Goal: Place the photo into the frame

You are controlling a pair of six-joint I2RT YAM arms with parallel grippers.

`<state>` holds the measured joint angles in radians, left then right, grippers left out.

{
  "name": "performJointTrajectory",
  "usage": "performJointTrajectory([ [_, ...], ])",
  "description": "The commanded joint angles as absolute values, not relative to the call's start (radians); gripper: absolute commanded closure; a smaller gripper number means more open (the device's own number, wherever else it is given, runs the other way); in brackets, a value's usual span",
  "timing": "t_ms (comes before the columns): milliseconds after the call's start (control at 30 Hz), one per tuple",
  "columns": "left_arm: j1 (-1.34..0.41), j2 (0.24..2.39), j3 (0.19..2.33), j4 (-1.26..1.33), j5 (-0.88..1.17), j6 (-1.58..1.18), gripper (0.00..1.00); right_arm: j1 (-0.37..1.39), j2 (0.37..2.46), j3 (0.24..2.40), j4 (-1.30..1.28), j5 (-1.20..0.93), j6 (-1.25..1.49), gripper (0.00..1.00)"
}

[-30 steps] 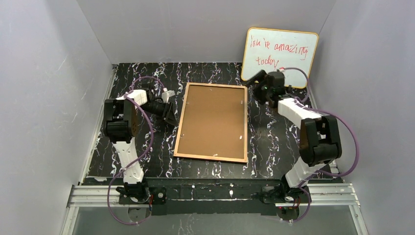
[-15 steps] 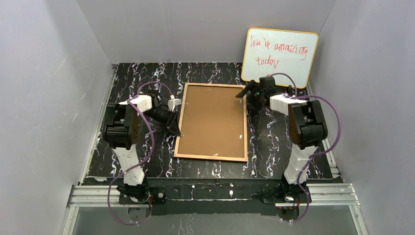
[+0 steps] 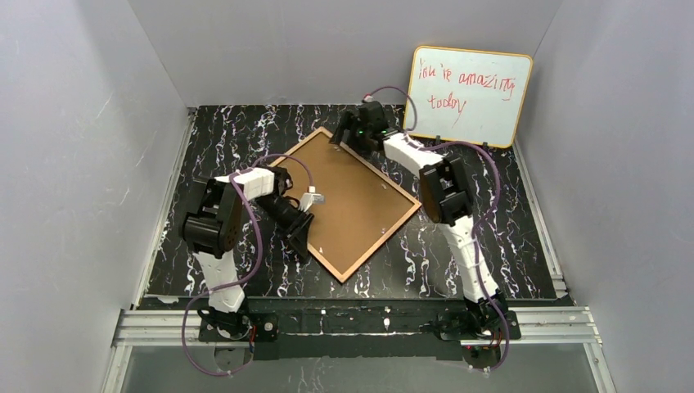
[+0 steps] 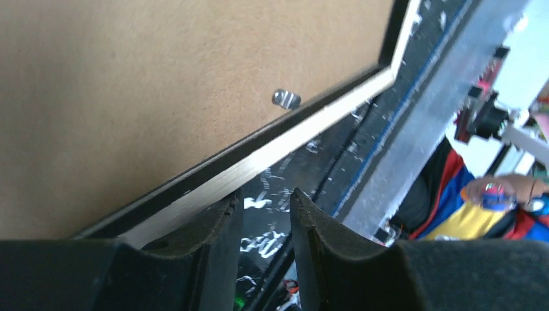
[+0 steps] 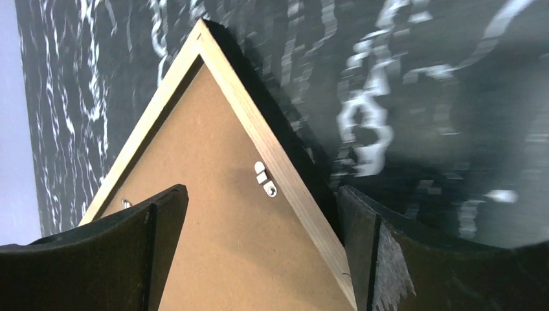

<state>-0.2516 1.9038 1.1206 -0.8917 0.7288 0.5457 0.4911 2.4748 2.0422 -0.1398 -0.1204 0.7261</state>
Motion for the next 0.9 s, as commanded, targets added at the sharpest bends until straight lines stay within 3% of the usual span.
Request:
performJointTrajectory([
  [0, -0.304, 1.863, 1.146, -0.946, 0.86, 0.702, 0.67, 0.581, 2.488, 2.148, -0.384, -0.188, 0.681, 0.03],
  [167, -0.285, 1.868, 1.255, -1.157, 0.851, 0.867, 0.62, 0.514, 2.256, 1.977, -0.364, -0.063, 0.619, 0.01],
  [300, -0.225, 1.879, 1.434, -1.319, 0.822, 0.937, 0.47, 0.455, 2.016, 1.755, -0.338, 0.063, 0.641, 0.01],
  [433, -0.1, 1.929, 1.641, -1.357, 0.775, 0.91, 0.42, 0.432, 1.806, 1.532, -0.37, 0.093, 0.677, 0.01],
  [567, 0.079, 2.043, 1.858, -1.17, 0.706, 0.682, 0.42, 0.431, 1.602, 1.303, -0.413, 0.012, 0.754, 0.01],
  [733, 0.222, 2.227, 2.042, -0.987, 0.597, 0.437, 0.52, 0.427, 1.329, 0.954, -0.37, -0.09, 0.862, 0.01],
  [867, 0.254, 2.317, 2.064, -0.939, 0.558, 0.394, 0.56, 0.425, 1.174, 0.807, -0.361, -0.124, 0.935, 0.01],
])
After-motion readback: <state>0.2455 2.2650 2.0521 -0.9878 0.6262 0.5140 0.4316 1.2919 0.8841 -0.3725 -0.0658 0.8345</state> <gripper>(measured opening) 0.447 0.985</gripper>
